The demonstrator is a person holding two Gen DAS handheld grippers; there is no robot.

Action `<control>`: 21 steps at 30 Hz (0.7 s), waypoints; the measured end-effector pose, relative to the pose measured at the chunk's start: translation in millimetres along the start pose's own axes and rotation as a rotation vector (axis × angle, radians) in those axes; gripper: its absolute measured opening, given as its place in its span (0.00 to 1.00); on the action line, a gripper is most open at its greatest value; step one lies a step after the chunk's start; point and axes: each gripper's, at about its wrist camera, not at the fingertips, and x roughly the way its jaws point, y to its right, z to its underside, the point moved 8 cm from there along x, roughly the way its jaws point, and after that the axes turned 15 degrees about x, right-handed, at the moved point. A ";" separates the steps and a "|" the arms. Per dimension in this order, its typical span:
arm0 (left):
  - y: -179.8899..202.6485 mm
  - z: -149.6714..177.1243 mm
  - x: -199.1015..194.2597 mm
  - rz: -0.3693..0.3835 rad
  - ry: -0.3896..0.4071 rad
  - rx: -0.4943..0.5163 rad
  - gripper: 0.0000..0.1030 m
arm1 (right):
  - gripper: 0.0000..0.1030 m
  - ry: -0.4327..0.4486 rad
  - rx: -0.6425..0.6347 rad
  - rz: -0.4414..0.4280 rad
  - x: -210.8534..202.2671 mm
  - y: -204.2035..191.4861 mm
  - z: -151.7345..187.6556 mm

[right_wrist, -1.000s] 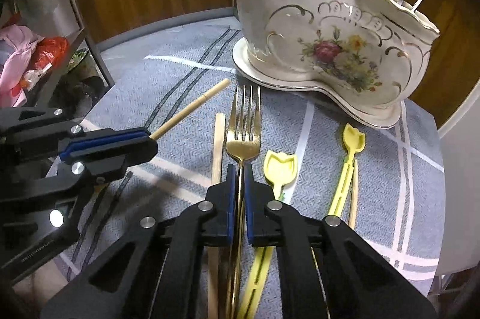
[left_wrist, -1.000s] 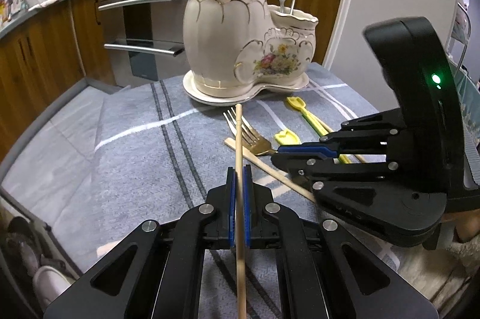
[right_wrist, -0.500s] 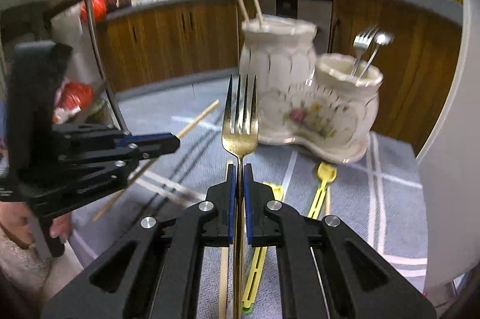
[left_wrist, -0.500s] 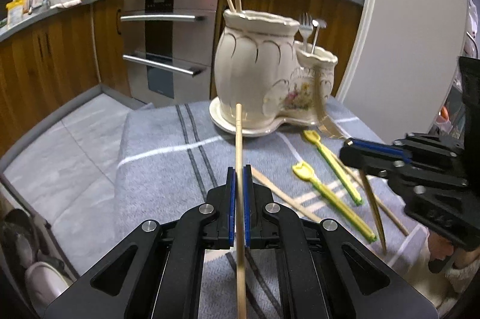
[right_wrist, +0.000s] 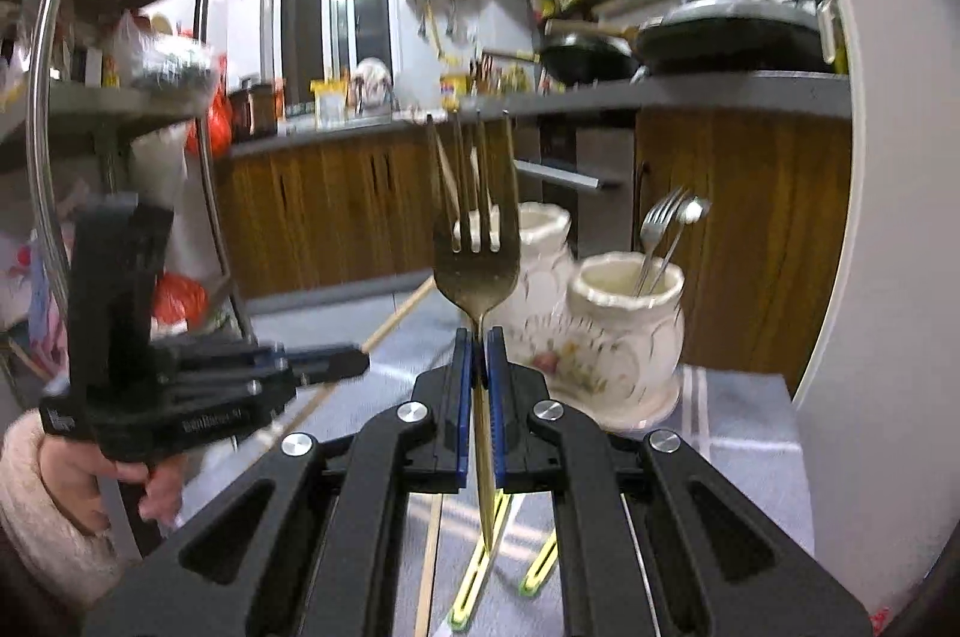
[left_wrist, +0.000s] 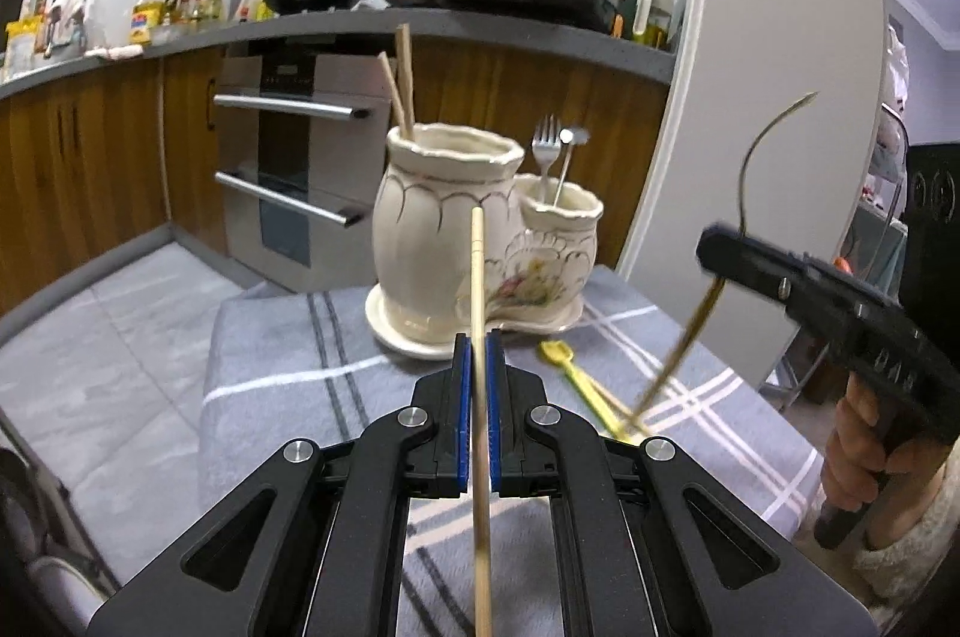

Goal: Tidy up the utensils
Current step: 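Lift the chopstick and the gold fork up over the ceramic pots with both tools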

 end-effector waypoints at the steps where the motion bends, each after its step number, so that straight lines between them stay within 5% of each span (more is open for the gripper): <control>1: 0.8 -2.4 -0.6 -0.002 0.015 -0.001 0.05 | 0.05 0.021 -0.001 -0.002 -2.3 -0.9 -5.9; 9: -2.0 -30.0 -8.8 -0.060 0.143 0.002 0.05 | 0.05 0.181 0.027 -0.008 3.4 13.4 -66.8; 21: -13.9 -130.2 21.0 -0.078 0.294 0.045 0.05 | 0.05 0.252 0.136 -0.031 37.6 55.9 -125.2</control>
